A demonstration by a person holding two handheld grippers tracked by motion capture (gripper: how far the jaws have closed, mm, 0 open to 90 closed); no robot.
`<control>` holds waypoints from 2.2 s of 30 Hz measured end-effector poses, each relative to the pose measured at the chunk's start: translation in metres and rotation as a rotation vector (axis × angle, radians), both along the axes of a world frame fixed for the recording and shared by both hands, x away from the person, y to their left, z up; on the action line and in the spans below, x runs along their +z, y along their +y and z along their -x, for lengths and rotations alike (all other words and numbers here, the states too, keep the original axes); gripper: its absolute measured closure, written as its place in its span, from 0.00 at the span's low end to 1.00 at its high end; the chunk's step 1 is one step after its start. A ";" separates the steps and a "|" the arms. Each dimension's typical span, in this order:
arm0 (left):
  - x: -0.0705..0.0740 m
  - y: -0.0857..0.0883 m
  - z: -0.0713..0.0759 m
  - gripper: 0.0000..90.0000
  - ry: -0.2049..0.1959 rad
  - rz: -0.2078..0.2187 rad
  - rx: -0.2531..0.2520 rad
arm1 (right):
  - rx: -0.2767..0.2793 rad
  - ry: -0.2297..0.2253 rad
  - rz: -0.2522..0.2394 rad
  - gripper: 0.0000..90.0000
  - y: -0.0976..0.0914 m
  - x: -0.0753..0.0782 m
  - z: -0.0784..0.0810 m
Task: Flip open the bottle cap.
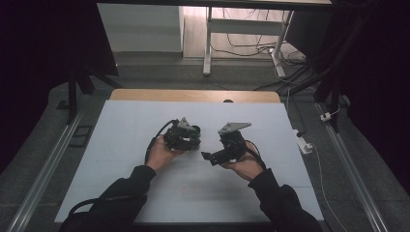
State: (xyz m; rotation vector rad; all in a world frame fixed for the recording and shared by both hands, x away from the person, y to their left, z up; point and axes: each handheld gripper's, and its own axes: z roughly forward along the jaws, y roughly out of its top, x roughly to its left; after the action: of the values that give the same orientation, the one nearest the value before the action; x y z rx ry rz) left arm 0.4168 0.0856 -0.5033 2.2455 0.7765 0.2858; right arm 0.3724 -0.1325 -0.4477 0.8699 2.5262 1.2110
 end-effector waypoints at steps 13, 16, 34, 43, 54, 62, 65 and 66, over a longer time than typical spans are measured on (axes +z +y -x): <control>0.000 -0.001 0.000 0.59 0.000 -0.004 0.002 | 0.003 -0.006 0.016 0.17 0.012 -0.006 -0.018; 0.000 0.000 0.000 0.59 0.001 -0.005 0.001 | 0.016 -0.006 0.007 0.31 0.013 -0.004 -0.019; 0.001 -0.001 0.000 0.59 0.002 -0.006 0.002 | 0.092 0.036 -0.002 1.00 0.029 -0.002 -0.030; 0.001 -0.001 0.000 0.59 0.002 -0.012 0.005 | 0.076 0.052 -0.002 1.00 0.037 -0.006 -0.033; 0.001 -0.001 0.001 0.59 0.003 -0.012 0.010 | 0.074 0.037 -0.002 1.00 0.040 -0.006 -0.033; 0.001 -0.002 0.002 0.59 0.001 -0.012 0.015 | 0.052 0.029 -0.034 1.00 0.037 0.000 -0.036; 0.001 -0.002 0.002 0.59 -0.001 -0.012 0.014 | 0.050 0.021 -0.033 1.00 0.037 0.002 -0.037; 0.001 -0.002 0.002 0.59 -0.001 -0.011 0.015 | 0.048 0.019 -0.034 1.00 0.037 0.003 -0.038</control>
State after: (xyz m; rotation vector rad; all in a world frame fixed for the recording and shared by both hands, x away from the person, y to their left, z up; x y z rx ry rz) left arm 0.4152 0.0837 -0.5027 2.2507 0.7928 0.2993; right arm 0.4100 -0.0954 -0.4449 0.8368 2.5622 1.2690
